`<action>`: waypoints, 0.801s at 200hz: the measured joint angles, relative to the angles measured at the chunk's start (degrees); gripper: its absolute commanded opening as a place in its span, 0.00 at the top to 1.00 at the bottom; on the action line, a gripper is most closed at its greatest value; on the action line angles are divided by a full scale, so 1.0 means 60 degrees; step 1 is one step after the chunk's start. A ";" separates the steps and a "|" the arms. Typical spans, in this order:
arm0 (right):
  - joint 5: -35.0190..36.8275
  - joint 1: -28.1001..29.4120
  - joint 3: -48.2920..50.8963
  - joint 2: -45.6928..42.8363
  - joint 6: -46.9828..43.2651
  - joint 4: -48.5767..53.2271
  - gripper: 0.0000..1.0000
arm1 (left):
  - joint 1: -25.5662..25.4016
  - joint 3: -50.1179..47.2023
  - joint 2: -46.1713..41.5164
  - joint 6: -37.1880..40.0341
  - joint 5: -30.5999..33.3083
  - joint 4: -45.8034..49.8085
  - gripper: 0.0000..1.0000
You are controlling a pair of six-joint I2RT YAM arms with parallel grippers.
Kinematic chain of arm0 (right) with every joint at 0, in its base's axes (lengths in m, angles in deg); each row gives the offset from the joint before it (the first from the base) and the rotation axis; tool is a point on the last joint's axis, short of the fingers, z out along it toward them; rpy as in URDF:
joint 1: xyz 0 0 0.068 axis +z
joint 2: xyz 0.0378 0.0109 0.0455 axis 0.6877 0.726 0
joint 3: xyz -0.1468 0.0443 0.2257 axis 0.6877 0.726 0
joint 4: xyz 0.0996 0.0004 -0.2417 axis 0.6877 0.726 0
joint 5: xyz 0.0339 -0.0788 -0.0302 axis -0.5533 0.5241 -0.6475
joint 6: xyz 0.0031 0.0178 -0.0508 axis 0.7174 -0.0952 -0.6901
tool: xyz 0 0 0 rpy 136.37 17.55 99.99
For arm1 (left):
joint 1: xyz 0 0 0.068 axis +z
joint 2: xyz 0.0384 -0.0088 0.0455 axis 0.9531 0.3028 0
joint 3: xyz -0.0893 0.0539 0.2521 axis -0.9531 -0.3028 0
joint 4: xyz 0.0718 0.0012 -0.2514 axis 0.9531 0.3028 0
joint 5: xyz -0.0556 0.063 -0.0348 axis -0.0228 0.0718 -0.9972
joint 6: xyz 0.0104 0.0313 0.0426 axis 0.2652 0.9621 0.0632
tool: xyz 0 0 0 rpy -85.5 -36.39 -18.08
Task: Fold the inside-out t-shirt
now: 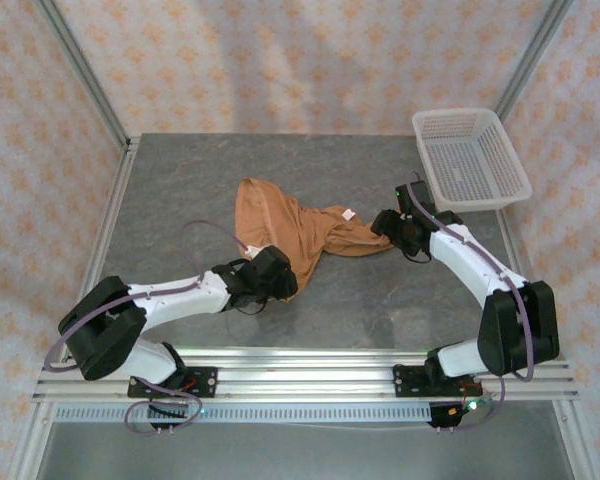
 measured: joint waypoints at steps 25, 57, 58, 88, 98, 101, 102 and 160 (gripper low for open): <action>-0.0004 -0.0036 0.0000 0.0004 0.0004 -0.0004 0.28 | 0.0000 0.0011 0.0262 -0.0124 0.0007 -0.0018 0.52; -0.0004 -0.0036 0.0004 0.0004 0.0004 -0.0004 0.28 | 0.0000 0.0091 0.0437 -0.0215 0.0007 -0.0004 0.53; -0.0004 -0.0036 0.0004 0.0004 0.0000 -0.0004 0.28 | 0.0000 0.0102 0.0441 -0.0222 0.0007 -0.0004 0.53; -0.0007 -0.0036 0.0044 0.0018 0.0000 -0.0007 0.28 | -0.0004 0.0539 0.0659 -0.0222 0.0007 -0.0004 0.56; -0.0004 -0.0036 0.0047 0.0040 0.0000 -0.0007 0.28 | -0.0040 0.0670 0.0794 -0.0226 0.0007 -0.0011 0.57; -0.0004 -0.0036 0.0047 0.0040 0.0000 -0.0007 0.28 | -0.0055 0.0703 0.0838 -0.0222 0.0011 -0.0015 0.57; -0.0004 -0.0036 0.0047 0.0040 0.0000 -0.0007 0.28 | -0.0062 0.0714 0.0860 -0.0222 0.0007 -0.0015 0.57; -0.0007 -0.0160 0.0047 0.0044 -0.0069 -0.0007 0.27 | -0.0171 0.0805 0.1286 -0.0197 0.0066 0.0262 0.47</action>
